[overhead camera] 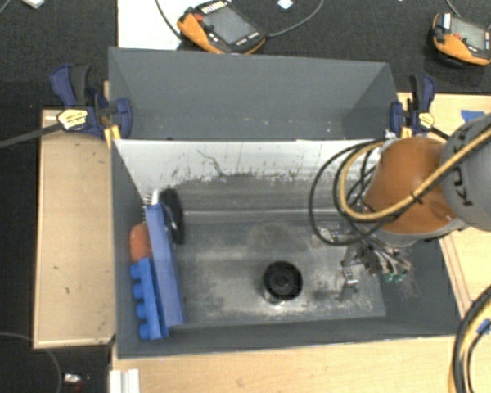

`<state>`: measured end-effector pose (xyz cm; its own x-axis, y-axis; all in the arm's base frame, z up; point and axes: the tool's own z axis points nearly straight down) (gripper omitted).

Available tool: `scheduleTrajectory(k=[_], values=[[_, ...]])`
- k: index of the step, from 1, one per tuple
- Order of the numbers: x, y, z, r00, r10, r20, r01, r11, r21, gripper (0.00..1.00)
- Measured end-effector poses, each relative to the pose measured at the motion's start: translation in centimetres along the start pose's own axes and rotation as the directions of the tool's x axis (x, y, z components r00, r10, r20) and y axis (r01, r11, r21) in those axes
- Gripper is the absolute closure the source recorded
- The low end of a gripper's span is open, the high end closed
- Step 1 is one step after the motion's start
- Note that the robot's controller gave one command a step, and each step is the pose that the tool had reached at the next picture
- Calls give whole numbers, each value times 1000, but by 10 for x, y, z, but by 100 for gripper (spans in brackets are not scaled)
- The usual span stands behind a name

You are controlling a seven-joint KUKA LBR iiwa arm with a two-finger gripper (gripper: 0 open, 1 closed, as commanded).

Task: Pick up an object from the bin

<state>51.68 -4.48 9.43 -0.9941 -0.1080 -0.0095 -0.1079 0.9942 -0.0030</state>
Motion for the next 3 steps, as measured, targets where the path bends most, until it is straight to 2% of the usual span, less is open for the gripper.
scheduleTrajectory(k=[1,2,3], values=[[-43,18,23,977,-212,5,212,977,-2,0],[20,3,-16,1000,-7,2,7,1000,1,0],[17,4,-14,1000,-11,4,11,1000,1,0]])
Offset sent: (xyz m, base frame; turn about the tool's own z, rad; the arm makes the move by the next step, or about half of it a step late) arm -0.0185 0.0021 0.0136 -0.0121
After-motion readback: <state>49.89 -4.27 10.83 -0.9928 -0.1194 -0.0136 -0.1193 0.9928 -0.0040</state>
